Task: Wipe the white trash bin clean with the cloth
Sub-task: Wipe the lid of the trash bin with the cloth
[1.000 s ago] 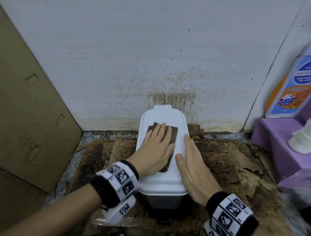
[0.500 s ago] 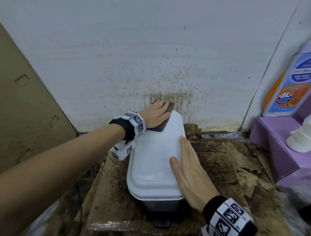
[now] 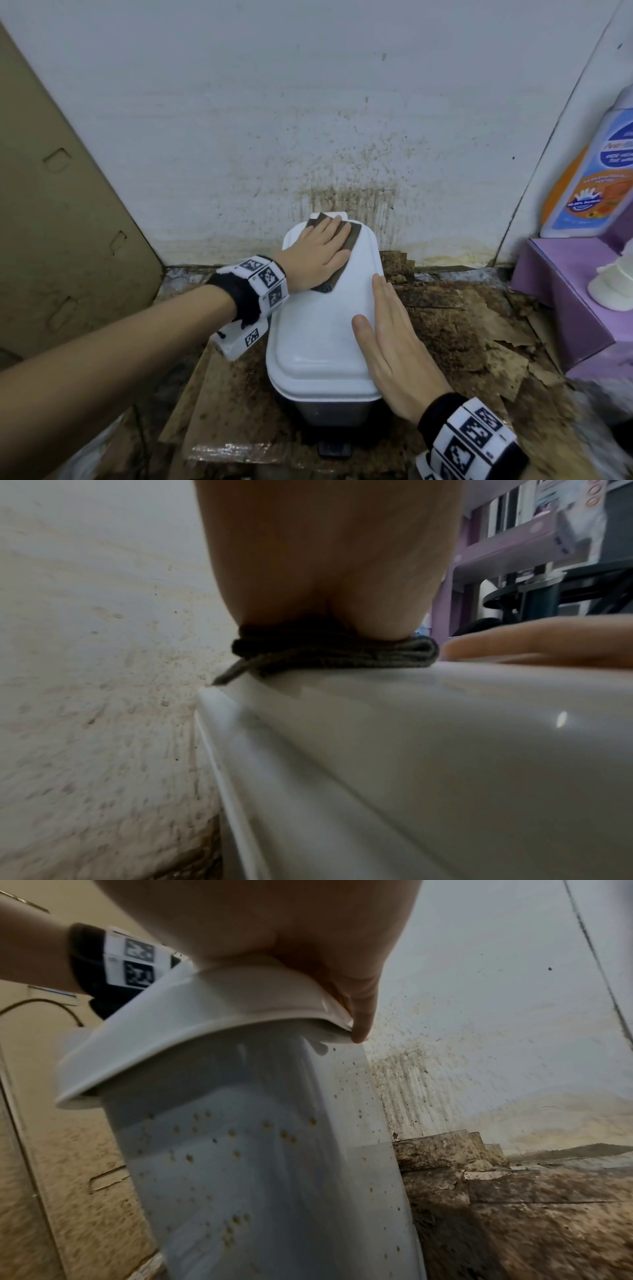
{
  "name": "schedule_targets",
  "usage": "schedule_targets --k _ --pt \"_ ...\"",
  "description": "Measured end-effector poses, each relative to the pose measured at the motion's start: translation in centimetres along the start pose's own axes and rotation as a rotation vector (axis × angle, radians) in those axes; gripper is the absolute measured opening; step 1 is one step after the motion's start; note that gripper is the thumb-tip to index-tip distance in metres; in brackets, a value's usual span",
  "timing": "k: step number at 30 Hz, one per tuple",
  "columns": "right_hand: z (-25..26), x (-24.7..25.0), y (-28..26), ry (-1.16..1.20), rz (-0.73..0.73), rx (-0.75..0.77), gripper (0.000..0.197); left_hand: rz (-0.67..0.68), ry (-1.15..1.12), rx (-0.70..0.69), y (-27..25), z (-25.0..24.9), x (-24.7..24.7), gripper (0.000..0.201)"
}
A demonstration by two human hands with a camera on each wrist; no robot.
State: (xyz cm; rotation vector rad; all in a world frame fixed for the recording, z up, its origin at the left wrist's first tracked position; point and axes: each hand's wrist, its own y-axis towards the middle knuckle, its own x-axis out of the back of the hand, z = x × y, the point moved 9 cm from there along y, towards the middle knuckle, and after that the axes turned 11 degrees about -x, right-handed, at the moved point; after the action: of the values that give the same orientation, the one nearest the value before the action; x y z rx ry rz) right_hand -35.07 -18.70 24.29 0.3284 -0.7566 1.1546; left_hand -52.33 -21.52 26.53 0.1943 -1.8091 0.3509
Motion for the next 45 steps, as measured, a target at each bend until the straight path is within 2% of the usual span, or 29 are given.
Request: schedule_targets --k 9,13,17,19,21,25,28,30,32,34,39,41,45 --pt "0.0 0.0 -0.2 0.052 0.003 -0.006 0.078 -0.039 -0.05 0.049 -6.5 -5.1 -2.3 0.062" --pt "-0.1 0.1 -0.3 0.102 -0.002 -0.015 0.08 -0.087 -0.032 0.096 -7.5 -6.5 -2.9 0.063" --pt "-0.2 0.1 -0.4 0.164 0.028 -0.046 0.079 -0.121 -0.065 0.142 -7.5 -7.5 -3.2 0.081" --pt "-0.3 0.2 -0.4 0.22 0.036 -0.065 0.077 -0.148 -0.085 0.178 -7.6 -8.0 -3.2 0.077" --pt "-0.8 0.3 -0.2 0.289 0.032 -0.093 0.075 -0.172 -0.138 0.217 -7.7 -8.5 -3.2 0.064" --pt "-1.3 0.6 0.2 0.378 0.01 -0.119 0.085 -0.221 -0.305 0.227 -7.5 -8.9 -2.8 0.059" --pt "-1.1 1.1 0.6 0.39 -0.032 -0.118 0.083 -0.355 -0.555 0.19 -8.6 -8.0 -1.5 0.053" --pt "-0.4 1.8 0.7 0.33 -0.083 -0.091 0.076 -0.529 -0.657 0.169 -10.5 -6.8 -0.1 0.046" --pt "0.9 2.1 0.6 0.187 -0.13 -0.036 0.064 -0.695 -0.622 0.161 -12.9 -5.2 0.7 0.039" --pt "2.9 2.1 0.2 0.047 -0.143 0.046 0.059 -0.782 -0.559 0.194 -14.8 -3.6 0.3 0.037" --pt "6.0 -1.1 -0.4 -0.314 -0.063 0.207 0.062 -0.779 -0.406 0.246 -16.0 -3.1 -1.8 0.038" --pt "6.2 -2.1 -0.5 -0.497 -0.119 0.254 0.067 -0.733 -0.38 0.251 -15.7 -3.6 -2.3 0.041" --pt "5.5 -2.0 -0.8 -0.577 -0.183 0.256 0.071 -0.633 -0.3 0.23 -15.4 -4.4 -2.9 0.048"
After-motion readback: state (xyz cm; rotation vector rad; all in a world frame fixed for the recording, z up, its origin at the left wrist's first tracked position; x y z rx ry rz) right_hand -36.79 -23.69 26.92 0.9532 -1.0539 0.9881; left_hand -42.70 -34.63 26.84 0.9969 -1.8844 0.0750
